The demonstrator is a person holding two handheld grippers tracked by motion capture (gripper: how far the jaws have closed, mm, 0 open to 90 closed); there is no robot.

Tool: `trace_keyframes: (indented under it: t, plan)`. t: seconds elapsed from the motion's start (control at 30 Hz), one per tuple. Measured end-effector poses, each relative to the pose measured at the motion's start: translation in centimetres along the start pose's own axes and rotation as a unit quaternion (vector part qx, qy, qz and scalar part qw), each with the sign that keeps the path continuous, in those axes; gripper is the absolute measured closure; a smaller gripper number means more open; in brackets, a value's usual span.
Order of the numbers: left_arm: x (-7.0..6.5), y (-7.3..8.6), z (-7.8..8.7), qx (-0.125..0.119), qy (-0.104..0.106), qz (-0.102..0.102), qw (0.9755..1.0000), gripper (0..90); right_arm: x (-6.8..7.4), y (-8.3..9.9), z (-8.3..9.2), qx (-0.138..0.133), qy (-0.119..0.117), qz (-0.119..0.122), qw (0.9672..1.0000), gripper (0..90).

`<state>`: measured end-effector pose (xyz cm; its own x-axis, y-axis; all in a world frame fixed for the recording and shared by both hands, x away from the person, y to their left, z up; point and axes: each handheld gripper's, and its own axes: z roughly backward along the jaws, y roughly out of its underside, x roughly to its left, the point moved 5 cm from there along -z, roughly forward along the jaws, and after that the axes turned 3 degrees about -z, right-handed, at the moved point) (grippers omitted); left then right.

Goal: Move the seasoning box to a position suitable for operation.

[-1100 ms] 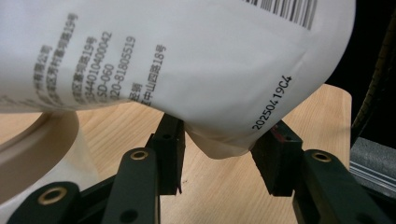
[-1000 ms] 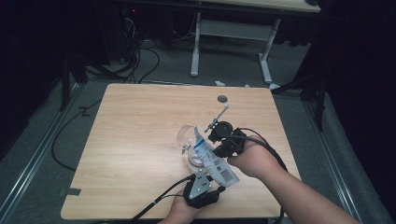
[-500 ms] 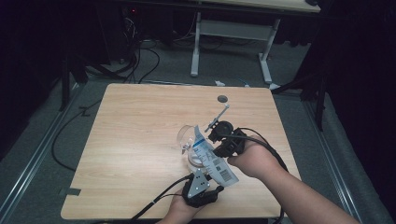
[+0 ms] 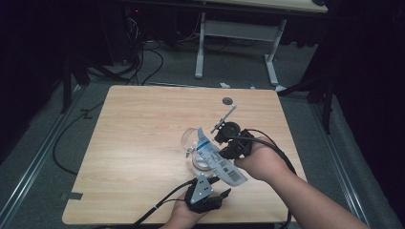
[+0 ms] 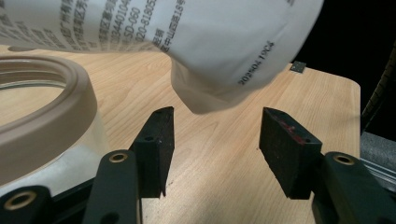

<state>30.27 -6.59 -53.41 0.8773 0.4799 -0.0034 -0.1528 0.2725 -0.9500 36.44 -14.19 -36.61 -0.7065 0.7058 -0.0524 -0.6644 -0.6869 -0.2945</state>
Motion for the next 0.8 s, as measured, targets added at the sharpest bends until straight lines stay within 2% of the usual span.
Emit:
trace_keyframes:
  t: [0.33, 0.63, 0.73, 0.8]
  plan:
    - [0.5, 0.7, 1.2, 0.003, 0.002, 0.001, 1.0, 47.6, 0.0, 0.1, -0.1, 0.0, -0.001, 0.005, 1.0, 90.0]
    - [2.0, 1.6, 3.2, 0.005, -0.012, 0.008, 0.9999, 49.3, 0.1, 0.1, -0.3, -0.002, -0.004, 0.008, 1.0, 90.0]
    - [2.5, 2.0, 4.0, 0.014, -0.016, 0.004, 0.9998, 50.4, 0.1, 0.2, -0.4, 0.001, -0.003, 0.008, 1.0, 90.0]
    - [2.9, 2.3, 4.7, 0.017, -0.027, -0.005, 0.9995, 50.4, 0.1, 0.2, -0.5, -0.001, -0.005, 0.009, 1.0, 90.0]
